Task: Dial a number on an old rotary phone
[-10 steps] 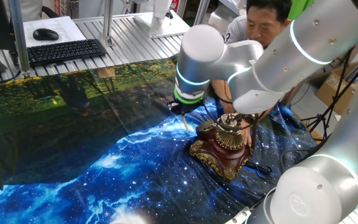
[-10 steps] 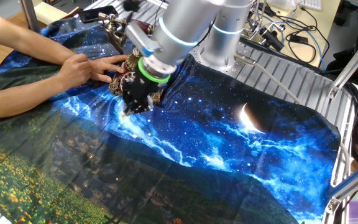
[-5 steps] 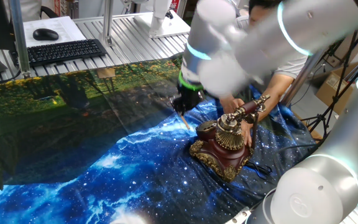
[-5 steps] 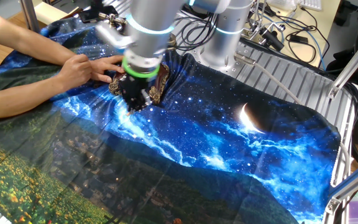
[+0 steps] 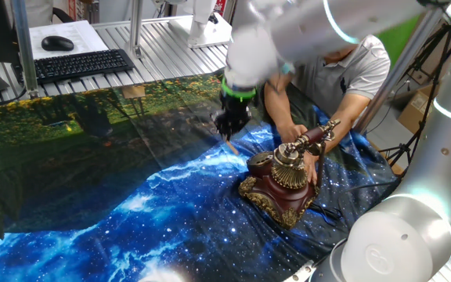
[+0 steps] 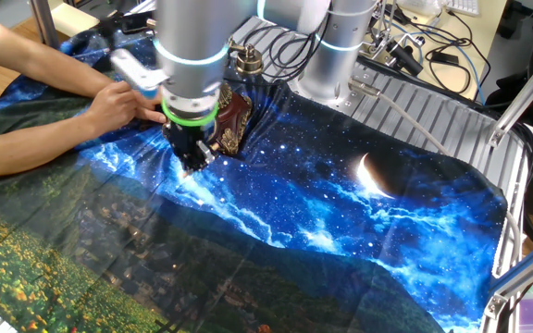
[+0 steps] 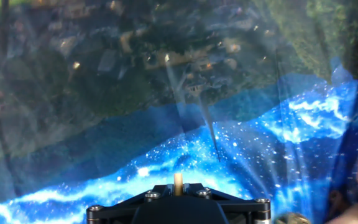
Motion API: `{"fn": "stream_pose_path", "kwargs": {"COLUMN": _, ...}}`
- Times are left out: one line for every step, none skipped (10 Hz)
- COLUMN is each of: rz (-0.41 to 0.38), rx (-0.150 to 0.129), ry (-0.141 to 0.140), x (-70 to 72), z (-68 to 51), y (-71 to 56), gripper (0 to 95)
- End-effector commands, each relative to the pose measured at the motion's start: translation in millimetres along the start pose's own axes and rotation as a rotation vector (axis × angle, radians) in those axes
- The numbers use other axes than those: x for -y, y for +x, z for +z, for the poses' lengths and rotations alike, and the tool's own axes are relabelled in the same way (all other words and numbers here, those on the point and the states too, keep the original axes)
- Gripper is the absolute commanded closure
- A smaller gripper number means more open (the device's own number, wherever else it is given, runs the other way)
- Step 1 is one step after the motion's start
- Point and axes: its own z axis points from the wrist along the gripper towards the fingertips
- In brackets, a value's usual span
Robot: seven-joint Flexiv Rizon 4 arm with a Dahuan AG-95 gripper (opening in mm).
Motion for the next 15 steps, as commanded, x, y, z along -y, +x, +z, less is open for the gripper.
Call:
{"fn": "stream_pose_path", "kwargs": {"rz": -0.021, "rx": -0.029, "ry": 0.009, "x": 0.1, "z": -1.9, "y": 0.6, "gripper": 95.0}}
{"fn": "stream_pose_path", "kwargs": {"rz": -0.030, "rx": -0.045, "ry": 0.014, "x": -0.9, "z": -2.4, "y": 1.9, "gripper": 95.0}}
{"fn": "stream_pose_path", "kwargs": {"rz": -0.033, "rx": -0.055, "ry": 0.017, "x": -1.7, "z": -2.7, "y": 2.8, "gripper": 95.0}}
{"fn": "stream_pose_path", "kwargs": {"rz": -0.031, "rx": -0.053, "ry": 0.018, "x": -1.9, "z": -2.7, "y": 2.9, "gripper": 95.0}}
{"fn": "stream_pose_path", "kwargs": {"rz": -0.029, "rx": -0.052, "ry": 0.019, "x": -2.3, "z": -2.3, "y": 2.4, "gripper": 95.0}}
{"fn": "stream_pose_path", "kwargs": {"rz": -0.026, "rx": -0.052, "ry": 0.018, "x": -3.5, "z": -0.1, "y": 0.2, "gripper": 95.0}}
{"fn": "stream_pose_path", "kwargs": {"rz": -0.022, "rx": -0.053, "ry": 0.019, "x": -4.3, "z": 0.9, "y": -1.9, "gripper": 95.0}}
{"fn": "stream_pose_path", "kwargs": {"rz": -0.018, "rx": -0.054, "ry": 0.019, "x": -4.5, "z": -0.5, "y": -4.9, "gripper": 95.0}}
{"fn": "stream_pose_path", "kwargs": {"rz": -0.016, "rx": -0.062, "ry": 0.018, "x": -4.1, "z": -1.4, "y": -8.8, "gripper": 95.0}}
{"fn": "stream_pose_path", "kwargs": {"rz": -0.016, "rx": -0.074, "ry": 0.017, "x": -3.7, "z": -1.4, "y": -10.9, "gripper": 95.0}}
{"fn": "stream_pose_path", "kwargs": {"rz": -0.017, "rx": -0.080, "ry": 0.018, "x": -3.6, "z": -1.1, "y": -11.1, "gripper": 95.0}}
{"fn": "stream_pose_path", "kwargs": {"rz": -0.021, "rx": -0.079, "ry": 0.021, "x": -3.6, "z": -1.0, "y": -11.3, "gripper": 95.0}}
{"fn": "stream_pose_path", "kwargs": {"rz": -0.023, "rx": -0.077, "ry": 0.027, "x": -3.6, "z": -1.0, "y": -11.3, "gripper": 95.0}}
{"fn": "stream_pose_path", "kwargs": {"rz": -0.030, "rx": -0.078, "ry": 0.026, "x": -3.5, "z": -1.1, "y": -12.0, "gripper": 95.0}}
{"fn": "stream_pose_path", "kwargs": {"rz": -0.034, "rx": -0.077, "ry": 0.026, "x": -3.4, "z": -2.6, "y": -15.2, "gripper": 95.0}}
